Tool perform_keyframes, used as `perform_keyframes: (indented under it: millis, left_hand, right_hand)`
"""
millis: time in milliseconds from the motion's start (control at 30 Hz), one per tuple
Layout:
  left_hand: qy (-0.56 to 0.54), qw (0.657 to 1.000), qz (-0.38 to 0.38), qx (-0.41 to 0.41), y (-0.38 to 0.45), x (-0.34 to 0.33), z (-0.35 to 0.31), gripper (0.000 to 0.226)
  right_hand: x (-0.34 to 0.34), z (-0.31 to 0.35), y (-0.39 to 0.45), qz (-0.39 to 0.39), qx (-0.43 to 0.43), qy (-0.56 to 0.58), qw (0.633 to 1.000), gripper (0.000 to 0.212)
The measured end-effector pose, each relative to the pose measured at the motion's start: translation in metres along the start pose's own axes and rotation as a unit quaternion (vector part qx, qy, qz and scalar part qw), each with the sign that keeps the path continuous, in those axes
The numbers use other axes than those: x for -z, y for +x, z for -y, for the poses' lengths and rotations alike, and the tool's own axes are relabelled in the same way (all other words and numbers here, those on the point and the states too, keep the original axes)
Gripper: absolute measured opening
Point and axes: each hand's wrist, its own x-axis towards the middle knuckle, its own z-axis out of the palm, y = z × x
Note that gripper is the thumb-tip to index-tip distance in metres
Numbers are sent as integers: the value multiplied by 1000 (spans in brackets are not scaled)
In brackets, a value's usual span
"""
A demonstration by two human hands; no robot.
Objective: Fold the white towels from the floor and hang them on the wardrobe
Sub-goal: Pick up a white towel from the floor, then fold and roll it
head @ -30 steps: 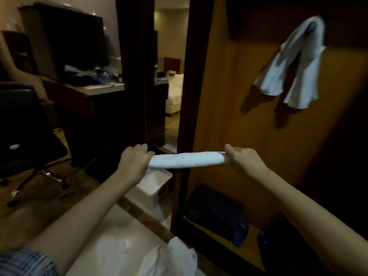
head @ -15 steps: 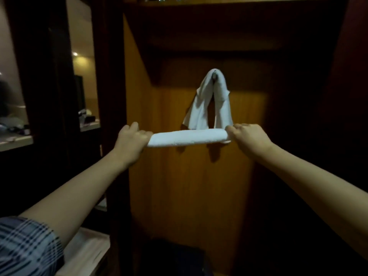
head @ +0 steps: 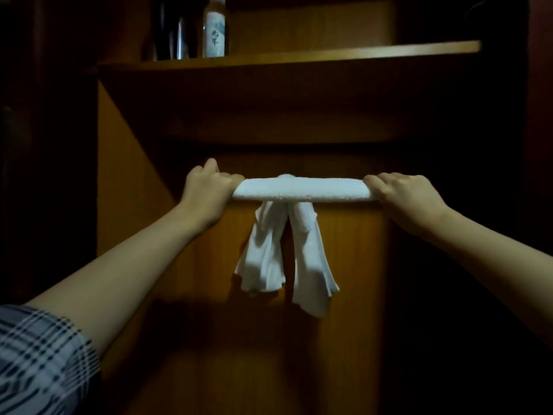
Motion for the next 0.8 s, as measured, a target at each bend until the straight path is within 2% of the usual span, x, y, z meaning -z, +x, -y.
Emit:
perform_keyframes:
  millis: [133,267,467,600,700,800]
  left_hand:
    - [24,999,-21,10,48,-22,14,32]
    - [36,998,-7,48,74,-44,37,41]
    - [44,996,31,65,82,-83,39,38]
    - [25,991,76,108,75,-108,31,39]
    - [-12,985,90,143,59,-124,29,40]
    - [-49,984,105,136,37,-133,15,39]
  right_hand:
    - [-23,-21,44,-44,-14,10,999,35]
    - [-51,-26,81,-66,-10,4,998,30]
    - [-93,-20,100,-42,-20,-5,999,36]
    - [-106,0,97,24,-38,-24,999,25]
    - [-110,19,89,10,-43,-24,999,28]
    - [-126,35,68,23,-56,-32,998,38]
